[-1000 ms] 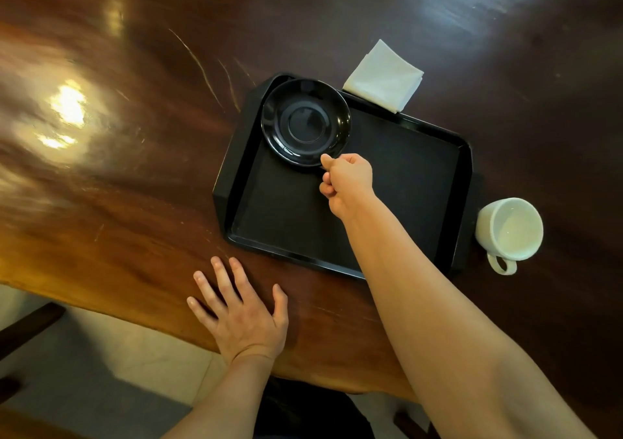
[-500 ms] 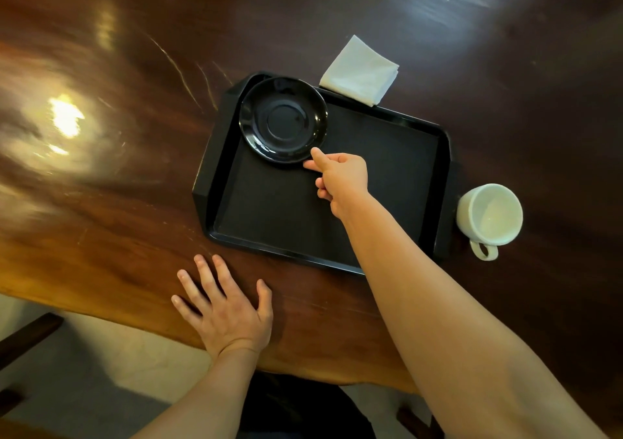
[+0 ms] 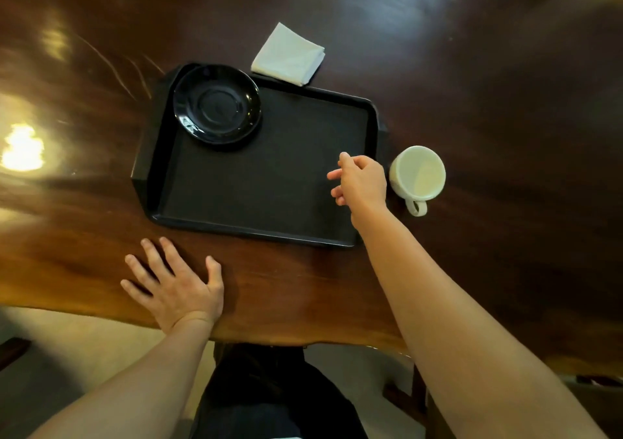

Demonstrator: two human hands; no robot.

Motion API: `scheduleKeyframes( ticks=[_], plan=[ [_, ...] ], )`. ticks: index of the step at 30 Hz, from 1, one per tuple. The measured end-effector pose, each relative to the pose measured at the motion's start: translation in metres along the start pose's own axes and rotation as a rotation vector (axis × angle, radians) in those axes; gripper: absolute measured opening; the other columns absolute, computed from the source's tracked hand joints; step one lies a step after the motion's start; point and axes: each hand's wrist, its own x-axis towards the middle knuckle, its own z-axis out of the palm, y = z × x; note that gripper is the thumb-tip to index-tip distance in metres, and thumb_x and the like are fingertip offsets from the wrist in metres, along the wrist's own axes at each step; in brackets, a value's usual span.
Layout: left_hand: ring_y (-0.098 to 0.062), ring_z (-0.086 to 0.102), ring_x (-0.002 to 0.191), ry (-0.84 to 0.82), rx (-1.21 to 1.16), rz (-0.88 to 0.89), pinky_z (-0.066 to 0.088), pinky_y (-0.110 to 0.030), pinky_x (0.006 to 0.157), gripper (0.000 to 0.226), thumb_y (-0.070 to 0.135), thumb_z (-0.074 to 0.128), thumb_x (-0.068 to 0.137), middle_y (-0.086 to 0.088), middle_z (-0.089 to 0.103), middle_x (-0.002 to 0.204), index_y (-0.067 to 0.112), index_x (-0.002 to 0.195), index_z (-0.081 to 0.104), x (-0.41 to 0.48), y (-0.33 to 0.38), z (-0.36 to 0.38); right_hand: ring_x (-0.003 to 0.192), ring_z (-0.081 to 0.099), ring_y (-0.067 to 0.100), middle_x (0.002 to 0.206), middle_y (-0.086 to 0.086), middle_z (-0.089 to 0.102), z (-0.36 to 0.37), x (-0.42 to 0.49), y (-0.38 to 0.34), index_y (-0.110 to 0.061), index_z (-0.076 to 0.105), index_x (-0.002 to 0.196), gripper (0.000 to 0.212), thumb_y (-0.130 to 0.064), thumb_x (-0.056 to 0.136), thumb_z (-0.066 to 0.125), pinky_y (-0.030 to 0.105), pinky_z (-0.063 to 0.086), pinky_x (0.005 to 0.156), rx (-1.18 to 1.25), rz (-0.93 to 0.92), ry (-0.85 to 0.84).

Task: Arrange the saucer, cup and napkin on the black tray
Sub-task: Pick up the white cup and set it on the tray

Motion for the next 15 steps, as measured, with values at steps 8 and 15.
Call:
scheduleKeyframes(
  ticks=[8, 15],
  plan=[
    [-0.043, 0.008, 0.158, 0.009, -0.018, -0.003, 0.002, -0.062, 0.124, 0.088, 0.063, 0.036, 0.090, -0.015, 0.018, 0.170, 0.013, 0.161, 0.022, 0.000, 0.000, 0.001, 0.086, 0.067, 0.022, 0.100, 0.013, 0.071, -0.060, 0.009, 0.031, -0.016, 0.063, 0.091, 0.019, -0.028, 0.100, 0.052, 0.038, 0.059, 0.075, -0.051, 0.065, 0.286],
    [-0.044, 0.009, 0.158, 0.025, -0.039, 0.013, 0.002, -0.062, 0.124, 0.087, 0.063, 0.036, 0.091, -0.016, 0.018, 0.170, 0.013, 0.160, 0.022, 0.000, 0.000, 0.002, 0.107, 0.059, 0.023, 0.127, 0.012, 0.055, -0.091, 0.025, 0.054, -0.008, 0.055, 0.123, 0.032, -0.027, 0.097, 0.059, 0.029, 0.049, 0.084, -0.223, 0.025, 0.535]
  ],
)
